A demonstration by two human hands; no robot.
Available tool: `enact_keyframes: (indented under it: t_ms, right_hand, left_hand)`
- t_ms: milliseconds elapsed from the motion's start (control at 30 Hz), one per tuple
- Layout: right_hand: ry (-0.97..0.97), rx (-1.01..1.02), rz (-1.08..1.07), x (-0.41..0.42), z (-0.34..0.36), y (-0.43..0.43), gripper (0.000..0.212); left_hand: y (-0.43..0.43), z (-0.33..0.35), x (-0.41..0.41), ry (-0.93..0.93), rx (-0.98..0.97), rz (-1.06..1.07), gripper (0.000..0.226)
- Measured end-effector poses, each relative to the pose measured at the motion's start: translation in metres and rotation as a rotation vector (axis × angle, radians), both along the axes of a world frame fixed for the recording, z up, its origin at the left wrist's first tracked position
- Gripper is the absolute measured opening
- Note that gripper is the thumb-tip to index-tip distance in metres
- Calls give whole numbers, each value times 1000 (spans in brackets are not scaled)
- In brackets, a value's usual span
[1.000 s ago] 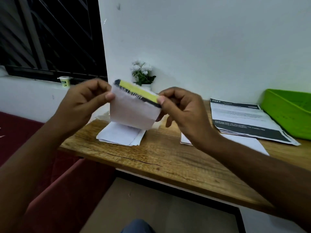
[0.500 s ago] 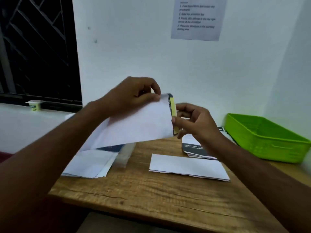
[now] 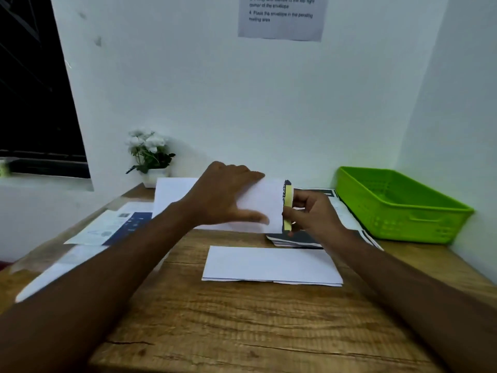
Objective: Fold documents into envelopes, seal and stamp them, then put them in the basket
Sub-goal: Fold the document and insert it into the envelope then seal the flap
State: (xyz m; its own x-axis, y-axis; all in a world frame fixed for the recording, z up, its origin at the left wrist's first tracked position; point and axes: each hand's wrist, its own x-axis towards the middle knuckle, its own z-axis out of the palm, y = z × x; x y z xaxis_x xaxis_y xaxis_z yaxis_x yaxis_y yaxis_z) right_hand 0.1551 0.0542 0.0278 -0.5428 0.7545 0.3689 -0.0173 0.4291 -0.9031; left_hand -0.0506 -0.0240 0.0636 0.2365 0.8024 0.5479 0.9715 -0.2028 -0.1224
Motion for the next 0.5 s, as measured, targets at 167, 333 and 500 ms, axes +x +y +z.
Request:
enact_keyframes:
  t_ms: [167,333,500]
  right_hand:
    - [36,-28,-18,1,-5,8,20]
    - [51,-159,47,0,-9,5,17]
    - [59,-194,4,-2,-8,4,14]
  left_hand:
    - [-1,-22,-4,132,8,45,110]
    - [-4,-25,0,189,71,29,101]
    - [-7,-23,3,215,78,41,104]
